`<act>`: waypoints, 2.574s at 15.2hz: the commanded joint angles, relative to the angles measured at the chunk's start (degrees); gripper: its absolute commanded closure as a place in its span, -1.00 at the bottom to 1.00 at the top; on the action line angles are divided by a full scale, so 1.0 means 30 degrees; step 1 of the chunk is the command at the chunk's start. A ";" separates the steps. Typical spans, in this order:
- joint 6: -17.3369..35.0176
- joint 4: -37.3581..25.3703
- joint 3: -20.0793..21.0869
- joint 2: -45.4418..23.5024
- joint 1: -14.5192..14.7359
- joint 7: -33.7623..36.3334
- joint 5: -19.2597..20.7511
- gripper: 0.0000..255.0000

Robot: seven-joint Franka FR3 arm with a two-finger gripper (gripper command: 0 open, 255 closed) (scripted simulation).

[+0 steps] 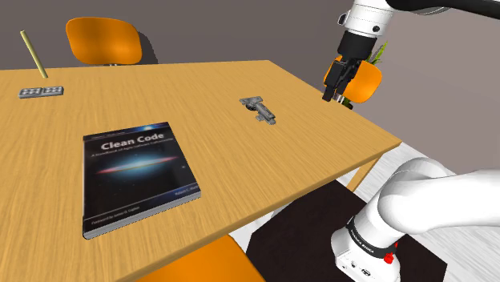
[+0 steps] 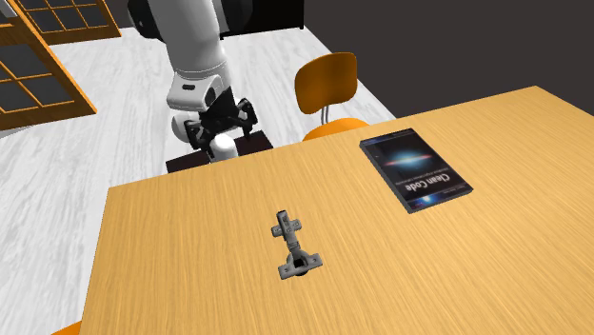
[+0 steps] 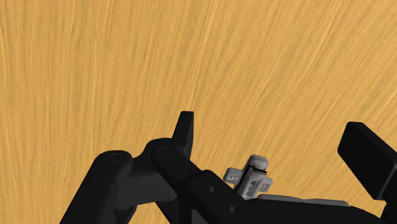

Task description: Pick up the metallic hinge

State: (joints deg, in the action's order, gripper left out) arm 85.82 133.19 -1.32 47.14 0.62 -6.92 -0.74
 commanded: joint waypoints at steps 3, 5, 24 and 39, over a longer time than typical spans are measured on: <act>0.1157 0.0057 0.0277 -0.1072 -0.0023 0.0549 -0.0261 -1.00; 0.2282 0.0004 0.0539 -0.2218 -0.0044 0.1084 -0.0490 -1.00; 0.9777 -0.2880 0.1984 -1.2311 -0.0280 0.4697 -0.1170 -1.00; 1.0703 -0.2219 0.1996 -1.2576 -0.0265 0.4661 -0.1182 1.00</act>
State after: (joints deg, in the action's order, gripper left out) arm 117.79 126.48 4.58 9.68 -0.26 7.08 -4.20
